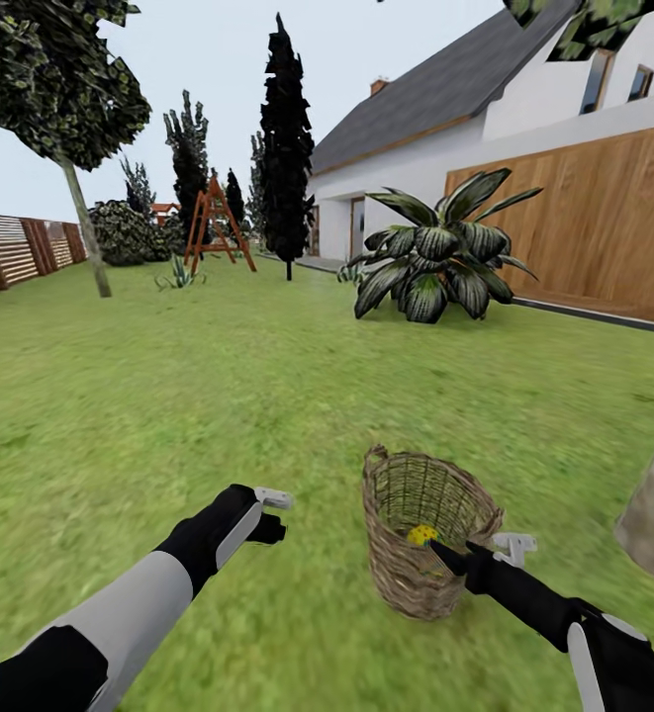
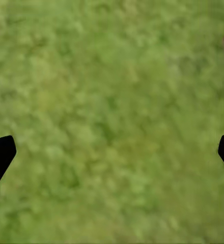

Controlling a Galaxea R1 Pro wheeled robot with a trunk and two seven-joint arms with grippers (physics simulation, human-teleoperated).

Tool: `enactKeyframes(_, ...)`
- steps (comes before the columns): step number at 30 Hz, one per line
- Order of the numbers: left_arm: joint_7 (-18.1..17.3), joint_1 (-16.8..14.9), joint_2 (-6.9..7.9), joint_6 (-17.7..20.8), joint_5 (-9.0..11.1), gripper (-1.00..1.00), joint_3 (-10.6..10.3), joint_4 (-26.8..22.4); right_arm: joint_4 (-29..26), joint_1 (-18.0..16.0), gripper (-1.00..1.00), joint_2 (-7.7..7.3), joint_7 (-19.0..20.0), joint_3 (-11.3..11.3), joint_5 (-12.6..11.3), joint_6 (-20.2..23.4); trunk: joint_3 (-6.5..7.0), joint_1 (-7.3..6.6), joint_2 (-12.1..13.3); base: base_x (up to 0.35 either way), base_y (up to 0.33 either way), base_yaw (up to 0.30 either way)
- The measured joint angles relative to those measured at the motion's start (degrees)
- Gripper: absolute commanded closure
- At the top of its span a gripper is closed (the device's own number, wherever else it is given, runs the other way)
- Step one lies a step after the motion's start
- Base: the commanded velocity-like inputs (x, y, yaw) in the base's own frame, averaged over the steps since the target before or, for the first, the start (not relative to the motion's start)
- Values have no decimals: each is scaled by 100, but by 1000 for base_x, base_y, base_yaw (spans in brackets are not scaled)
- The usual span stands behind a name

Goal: Take the three Easter eggs out of the wicker basket on the lawn in the garden, then place them on the lawn next to a single tree (choose any tree) so that all three eggs are next to the same tree and none are left in the basket.

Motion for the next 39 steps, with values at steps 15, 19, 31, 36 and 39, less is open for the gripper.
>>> enactKeyframes(15,39,1,22,6,-5,-100,0,-206,3,2,-100,0,0,-14,-1,-2,44,2,0,149,0,-215)
enactKeyframes(19,275,35,157,27,-8,-100,-3,-1104,3,1,-100,0,0,-16,0,-3,46,2,0,19,0,-34)
enactKeyframes(31,1582,593,295,644,-36,-100,553,-3915,0,-1,-100,0,0,-13,5,-3,47,3,0,3,0,-5)
enactKeyframes(36,1718,674,274,669,-72,-100,579,-4129,0,1,-100,0,3,-26,3,-4,48,3,0,0,0,-23)
enactKeyframes(39,1752,691,264,661,-79,-100,582,-4158,-2,0,-100,0,7,-37,-3,-4,57,3,0,0,0,-138)
